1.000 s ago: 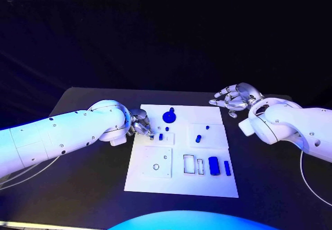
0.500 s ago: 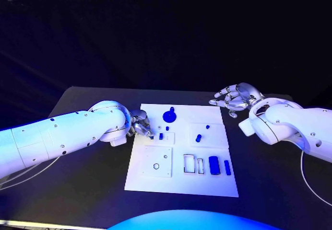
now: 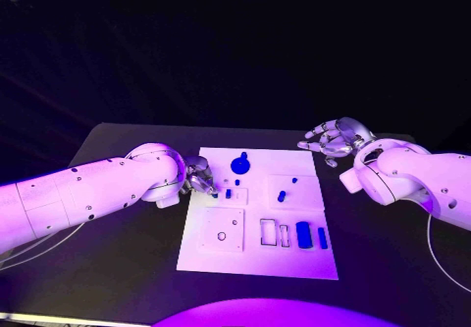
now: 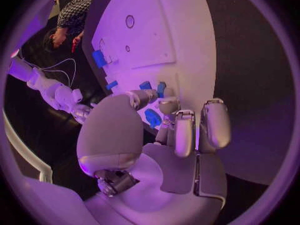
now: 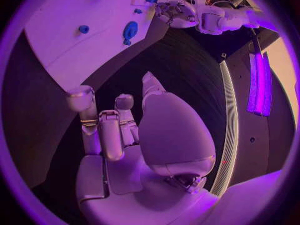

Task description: Assemble the parts on the task board

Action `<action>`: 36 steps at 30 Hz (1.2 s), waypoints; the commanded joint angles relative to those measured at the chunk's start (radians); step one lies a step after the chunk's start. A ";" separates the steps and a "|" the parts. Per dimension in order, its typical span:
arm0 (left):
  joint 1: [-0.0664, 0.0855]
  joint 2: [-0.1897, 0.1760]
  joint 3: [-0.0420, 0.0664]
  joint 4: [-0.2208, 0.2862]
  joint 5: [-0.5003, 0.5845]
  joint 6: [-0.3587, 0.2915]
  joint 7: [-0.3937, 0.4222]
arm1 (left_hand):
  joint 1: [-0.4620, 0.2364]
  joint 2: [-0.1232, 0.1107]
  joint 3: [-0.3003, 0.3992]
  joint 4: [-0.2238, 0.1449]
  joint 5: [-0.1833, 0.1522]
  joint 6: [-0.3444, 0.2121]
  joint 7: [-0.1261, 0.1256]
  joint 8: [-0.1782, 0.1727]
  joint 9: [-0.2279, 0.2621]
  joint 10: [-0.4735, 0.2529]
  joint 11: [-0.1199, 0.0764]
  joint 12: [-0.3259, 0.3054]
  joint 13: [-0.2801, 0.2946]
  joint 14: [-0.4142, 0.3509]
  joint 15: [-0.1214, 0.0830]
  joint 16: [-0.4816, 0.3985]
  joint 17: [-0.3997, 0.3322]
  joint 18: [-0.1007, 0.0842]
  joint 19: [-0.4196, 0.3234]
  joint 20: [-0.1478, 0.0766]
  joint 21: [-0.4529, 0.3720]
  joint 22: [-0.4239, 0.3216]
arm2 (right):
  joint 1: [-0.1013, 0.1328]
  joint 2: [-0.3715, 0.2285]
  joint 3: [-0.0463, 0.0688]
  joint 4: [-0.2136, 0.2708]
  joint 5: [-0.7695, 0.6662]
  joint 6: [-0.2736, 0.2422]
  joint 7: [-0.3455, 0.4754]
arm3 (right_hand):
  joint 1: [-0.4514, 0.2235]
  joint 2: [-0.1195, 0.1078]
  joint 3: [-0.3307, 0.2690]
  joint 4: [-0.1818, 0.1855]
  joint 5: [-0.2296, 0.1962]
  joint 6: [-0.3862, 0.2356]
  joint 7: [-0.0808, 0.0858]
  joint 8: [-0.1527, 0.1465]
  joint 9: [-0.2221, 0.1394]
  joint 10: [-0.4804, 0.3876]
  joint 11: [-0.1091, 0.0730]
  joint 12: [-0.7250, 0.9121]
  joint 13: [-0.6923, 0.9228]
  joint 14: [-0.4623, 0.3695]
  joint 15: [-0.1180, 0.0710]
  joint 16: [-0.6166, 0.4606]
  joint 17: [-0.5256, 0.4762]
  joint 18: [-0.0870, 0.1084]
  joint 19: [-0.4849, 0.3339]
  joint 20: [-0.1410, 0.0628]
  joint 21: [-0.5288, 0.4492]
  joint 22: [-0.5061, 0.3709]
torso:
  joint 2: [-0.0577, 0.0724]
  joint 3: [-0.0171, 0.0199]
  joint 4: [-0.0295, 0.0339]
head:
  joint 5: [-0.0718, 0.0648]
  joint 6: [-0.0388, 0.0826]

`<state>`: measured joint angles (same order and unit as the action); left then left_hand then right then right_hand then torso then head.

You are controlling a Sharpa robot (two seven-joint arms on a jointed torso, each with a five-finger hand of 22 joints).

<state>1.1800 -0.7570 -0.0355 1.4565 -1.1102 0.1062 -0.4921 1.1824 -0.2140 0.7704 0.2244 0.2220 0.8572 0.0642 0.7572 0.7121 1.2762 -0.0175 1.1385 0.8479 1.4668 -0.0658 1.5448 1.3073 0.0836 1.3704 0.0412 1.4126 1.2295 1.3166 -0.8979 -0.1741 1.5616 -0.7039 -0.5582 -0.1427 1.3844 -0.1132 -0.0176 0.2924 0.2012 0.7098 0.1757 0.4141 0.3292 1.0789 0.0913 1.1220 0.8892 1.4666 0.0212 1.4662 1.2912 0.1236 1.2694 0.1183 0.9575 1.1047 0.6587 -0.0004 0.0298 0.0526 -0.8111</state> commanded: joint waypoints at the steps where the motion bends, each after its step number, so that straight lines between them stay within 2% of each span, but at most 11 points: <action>1: -0.001 0.002 -0.002 0.000 -0.004 0.024 -0.006 | -0.002 0.007 0.166 -0.160 0.005 0.006 -0.006 0.004 0.001 0.008 0.000 0.006 0.000 0.092 -0.006 0.006 0.219 -0.009 0.006 0.000 0.006 0.002 | -0.001 -0.001 0.000 0.000 -0.011 0.008 0.013 | 0.000 0.012 0.004 -0.002 -0.006 -0.009 0.000 0.005 -0.002 -0.003 -0.002 -0.007 -0.001 0.031 -0.008 -0.005 0.000 0.011 -0.005 -0.002 -0.004 -0.001 | 0.000 0.0000 0.0000 | 0.000 -0.001; 17: -0.002 0.003 -0.003 0.001 -0.005 0.046 -0.014 | -0.005 0.004 0.169 -0.165 0.006 0.008 -0.007 0.005 0.001 0.014 -0.001 0.011 0.009 0.093 -0.006 0.008 0.223 -0.009 0.007 0.000 0.006 0.003 | -0.001 -0.001 0.000 0.000 -0.011 0.008 0.014 | 0.000 0.011 0.003 -0.002 -0.006 -0.010 -0.001 0.006 -0.003 -0.001 -0.002 -0.008 -0.004 0.031 -0.009 -0.006 0.000 0.011 -0.004 -0.002 -0.006 -0.002 | 0.000 0.0000 0.0005 | -0.002 -0.004; 21: -0.002 0.006 -0.004 -0.001 -0.003 0.047 -0.016 | -0.025 -0.003 0.172 -0.168 0.022 0.018 -0.010 0.010 0.001 0.030 -0.003 0.026 0.031 0.094 -0.008 0.010 0.228 -0.010 0.010 -0.002 0.010 0.009 | -0.001 -0.001 0.000 0.000 -0.011 0.008 0.014 | 0.000 0.011 0.003 -0.002 -0.006 -0.010 -0.001 0.006 -0.003 -0.001 -0.002 -0.008 -0.004 0.031 -0.009 -0.006 0.000 0.011 -0.004 -0.002 -0.006 -0.002 | 0.000 0.0002 0.0004 | -0.001 -0.004; 36: -0.002 0.026 -0.006 -0.013 0.007 0.042 -0.015 | -0.057 -0.006 0.160 -0.161 0.018 0.026 -0.016 0.015 -0.001 0.044 -0.007 0.036 0.045 0.096 -0.011 0.013 0.234 -0.011 0.012 -0.004 0.011 0.012 | -0.001 -0.001 0.000 0.001 -0.011 0.007 0.013 | 0.000 0.011 0.003 -0.001 -0.006 -0.010 -0.001 0.007 -0.003 -0.001 -0.002 -0.009 -0.006 0.031 -0.009 -0.006 -0.001 0.011 -0.003 -0.002 -0.006 -0.002 | 0.002 0.0008 -0.0007 | -0.004 -0.005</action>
<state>1.1816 -0.7374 -0.0394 1.4414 -1.1122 0.1230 -0.5086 1.1345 -0.2197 0.7714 0.2233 0.2407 0.8818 0.0502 0.7746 0.7120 1.3126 -0.0251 1.1696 0.8917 1.4631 -0.0694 1.5526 1.3073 0.0836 1.3741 0.0374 1.4202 1.2412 1.3165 -0.8988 -0.1741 1.5612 -0.7048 -0.5581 -0.1416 1.3844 -0.1132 -0.0176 0.2923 0.2012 0.7064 0.1723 0.4180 0.3275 1.0790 0.0914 1.1170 0.8841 1.4666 0.0212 1.4662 1.2913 0.1235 1.2694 0.1183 0.9576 1.1036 0.6596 -0.0001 0.0292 0.0493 -0.8154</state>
